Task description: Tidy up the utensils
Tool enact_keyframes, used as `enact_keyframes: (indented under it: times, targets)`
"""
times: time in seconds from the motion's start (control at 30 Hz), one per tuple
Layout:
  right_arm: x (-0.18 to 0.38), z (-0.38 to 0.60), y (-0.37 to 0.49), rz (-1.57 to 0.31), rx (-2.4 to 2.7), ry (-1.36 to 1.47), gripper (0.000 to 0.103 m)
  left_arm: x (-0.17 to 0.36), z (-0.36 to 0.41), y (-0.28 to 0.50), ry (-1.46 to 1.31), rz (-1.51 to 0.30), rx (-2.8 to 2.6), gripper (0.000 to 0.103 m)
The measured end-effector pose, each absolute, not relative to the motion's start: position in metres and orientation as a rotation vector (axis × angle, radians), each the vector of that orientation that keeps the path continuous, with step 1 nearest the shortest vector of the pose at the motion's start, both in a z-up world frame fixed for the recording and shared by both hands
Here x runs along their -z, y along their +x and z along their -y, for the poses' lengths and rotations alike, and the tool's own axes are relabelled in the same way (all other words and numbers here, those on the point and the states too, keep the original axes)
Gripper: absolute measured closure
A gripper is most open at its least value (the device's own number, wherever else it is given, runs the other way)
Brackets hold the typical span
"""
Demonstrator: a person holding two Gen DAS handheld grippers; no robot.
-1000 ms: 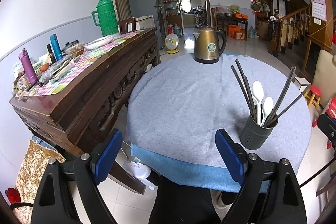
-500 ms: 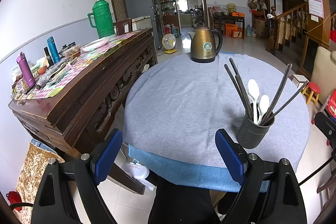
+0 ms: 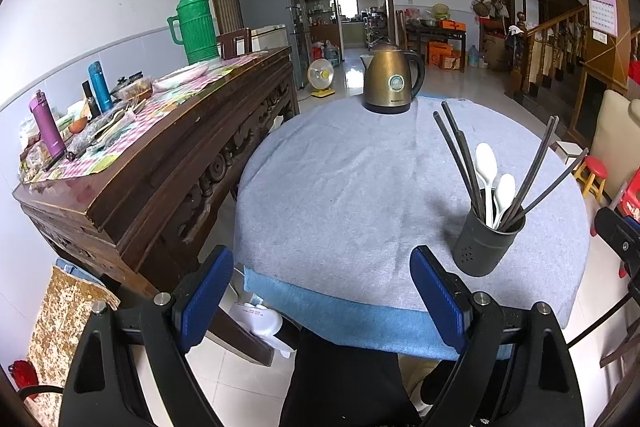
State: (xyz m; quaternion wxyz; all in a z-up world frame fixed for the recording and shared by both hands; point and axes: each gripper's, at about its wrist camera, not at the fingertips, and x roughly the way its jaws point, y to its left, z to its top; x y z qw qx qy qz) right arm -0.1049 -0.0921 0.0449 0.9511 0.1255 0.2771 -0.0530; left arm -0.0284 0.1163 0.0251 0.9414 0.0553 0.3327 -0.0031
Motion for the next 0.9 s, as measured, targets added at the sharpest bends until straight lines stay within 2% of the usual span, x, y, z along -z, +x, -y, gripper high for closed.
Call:
enact_keyframes:
  times: [0.9]
  targets:
    - [-0.035, 0.109, -0.085, -0.587, 0.125, 0.261, 0.032, -0.015, -0.091, 0.003, 0.136, -0.702, 0.036, 0.013]
